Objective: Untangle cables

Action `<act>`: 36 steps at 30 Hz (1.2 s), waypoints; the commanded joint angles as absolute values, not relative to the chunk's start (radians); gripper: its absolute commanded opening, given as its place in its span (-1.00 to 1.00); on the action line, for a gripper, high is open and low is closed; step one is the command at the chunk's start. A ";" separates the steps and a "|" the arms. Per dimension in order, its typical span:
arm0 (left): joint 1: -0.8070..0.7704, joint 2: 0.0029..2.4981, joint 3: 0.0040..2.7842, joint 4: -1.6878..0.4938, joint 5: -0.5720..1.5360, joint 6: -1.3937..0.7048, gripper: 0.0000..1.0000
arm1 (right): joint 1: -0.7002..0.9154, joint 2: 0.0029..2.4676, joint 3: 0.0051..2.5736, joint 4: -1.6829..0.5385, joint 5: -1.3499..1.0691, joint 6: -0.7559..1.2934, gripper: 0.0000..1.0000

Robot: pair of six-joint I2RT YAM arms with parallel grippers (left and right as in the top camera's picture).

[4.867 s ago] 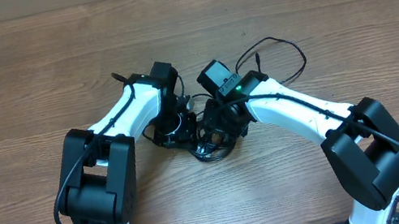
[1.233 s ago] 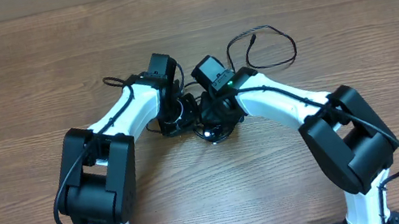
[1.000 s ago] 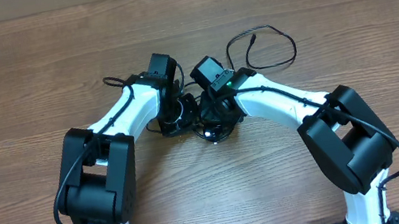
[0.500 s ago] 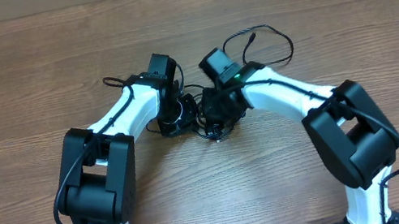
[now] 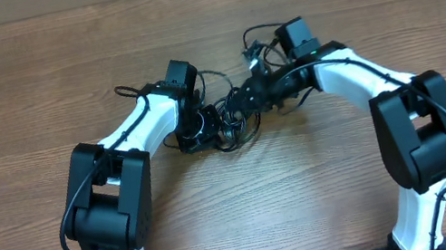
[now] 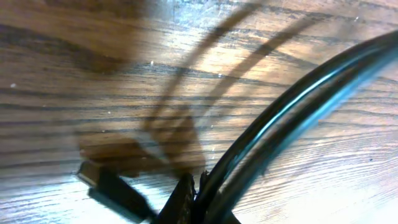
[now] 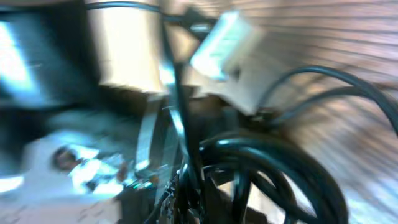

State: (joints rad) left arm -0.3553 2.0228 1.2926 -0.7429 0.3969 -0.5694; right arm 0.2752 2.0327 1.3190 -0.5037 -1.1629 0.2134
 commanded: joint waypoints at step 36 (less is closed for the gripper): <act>-0.360 2.035 1.276 -0.754 0.345 -0.553 -0.81 | 0.471 2.005 1.323 -0.617 -0.286 0.577 -0.20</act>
